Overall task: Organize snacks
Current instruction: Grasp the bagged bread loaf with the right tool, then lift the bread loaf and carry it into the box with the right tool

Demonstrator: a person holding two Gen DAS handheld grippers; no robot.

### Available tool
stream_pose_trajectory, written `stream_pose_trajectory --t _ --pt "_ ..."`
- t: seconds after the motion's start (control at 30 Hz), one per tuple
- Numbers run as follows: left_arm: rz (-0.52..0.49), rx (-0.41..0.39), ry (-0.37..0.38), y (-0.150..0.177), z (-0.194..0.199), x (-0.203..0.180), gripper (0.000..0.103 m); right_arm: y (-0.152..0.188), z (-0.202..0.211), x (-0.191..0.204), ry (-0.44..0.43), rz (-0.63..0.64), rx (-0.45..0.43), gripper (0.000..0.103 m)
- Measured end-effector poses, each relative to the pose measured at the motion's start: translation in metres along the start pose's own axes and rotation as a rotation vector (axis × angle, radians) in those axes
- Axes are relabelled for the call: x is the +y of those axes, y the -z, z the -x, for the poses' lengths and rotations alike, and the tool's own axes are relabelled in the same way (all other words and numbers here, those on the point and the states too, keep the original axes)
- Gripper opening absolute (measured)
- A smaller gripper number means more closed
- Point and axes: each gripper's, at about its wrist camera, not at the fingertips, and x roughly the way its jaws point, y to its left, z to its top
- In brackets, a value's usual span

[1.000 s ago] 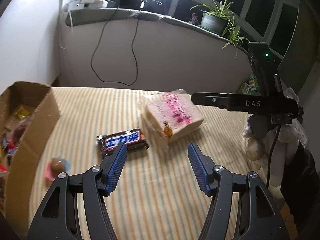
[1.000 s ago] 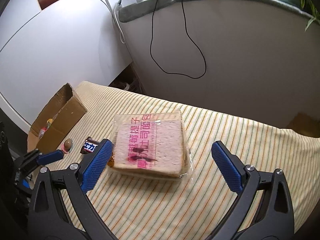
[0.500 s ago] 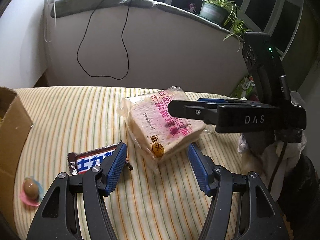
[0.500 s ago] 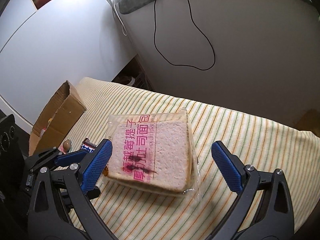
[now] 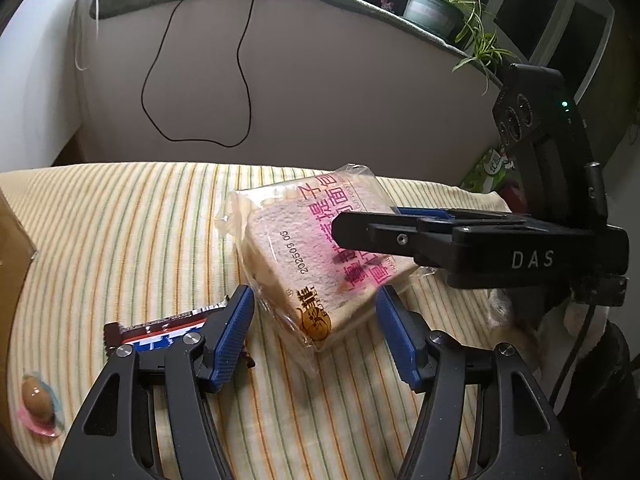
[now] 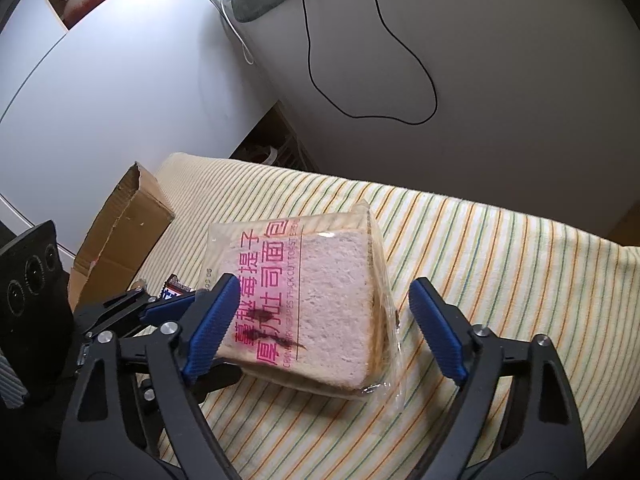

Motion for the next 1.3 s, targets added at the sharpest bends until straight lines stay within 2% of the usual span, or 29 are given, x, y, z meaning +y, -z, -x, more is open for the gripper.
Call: stream_pose_trajectory --t 0.07,0.53,0.87,1.3 --pt "0.005 -0.001 0.001 0.0 -0.001 0.001 0.063 0.001 -0.001 0.0 -0.007 0.0 0.006 0.081" --pt "-0.018 0.01 0.02 -0.002 -0.005 -0.003 0.063 0.003 0.004 -0.001 0.003 -0.003 0.015 0.071" --pt "-0.025 -0.007 0.043 0.0 0.007 -0.013 0.063 0.007 0.022 0.009 0.043 0.013 -0.007 0.07" --pt "-0.027 -0.098 0.034 0.009 0.058 -0.012 0.063 0.012 0.052 0.054 0.071 0.078 -0.046 0.07"
